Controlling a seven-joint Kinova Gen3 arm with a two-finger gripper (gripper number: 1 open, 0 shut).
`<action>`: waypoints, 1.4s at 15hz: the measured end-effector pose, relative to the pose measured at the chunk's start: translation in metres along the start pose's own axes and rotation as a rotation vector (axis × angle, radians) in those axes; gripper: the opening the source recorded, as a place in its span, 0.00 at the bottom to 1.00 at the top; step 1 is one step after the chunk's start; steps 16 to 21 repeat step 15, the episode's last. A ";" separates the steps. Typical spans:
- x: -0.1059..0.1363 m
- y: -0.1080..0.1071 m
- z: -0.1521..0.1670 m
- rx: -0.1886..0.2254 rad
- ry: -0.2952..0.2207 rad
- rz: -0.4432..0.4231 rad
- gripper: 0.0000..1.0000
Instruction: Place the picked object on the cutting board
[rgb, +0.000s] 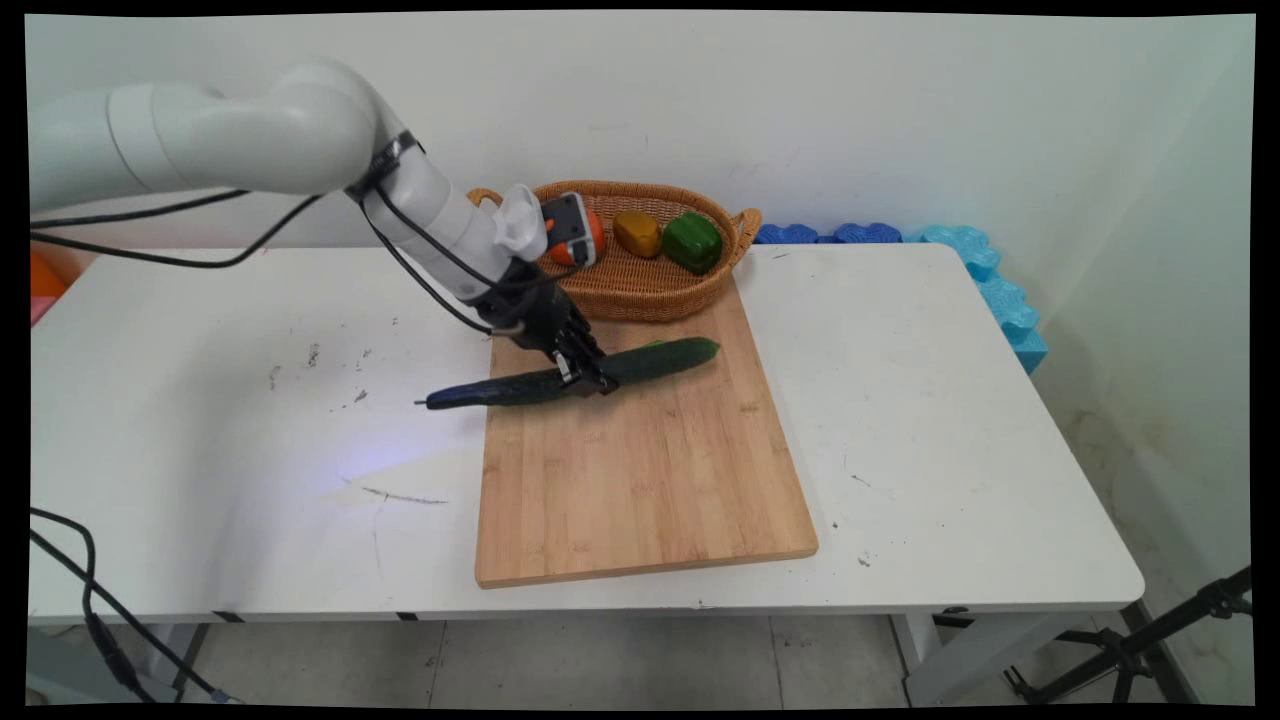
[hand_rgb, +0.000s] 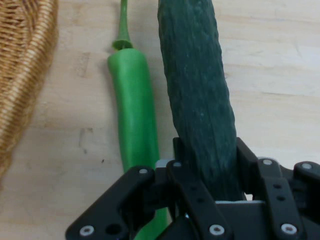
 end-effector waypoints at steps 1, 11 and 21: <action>-0.001 -0.001 0.006 -0.003 0.000 0.007 0.00; -0.002 -0.007 0.043 -0.015 0.013 0.116 1.00; 0.001 -0.009 0.048 -0.013 0.021 0.185 1.00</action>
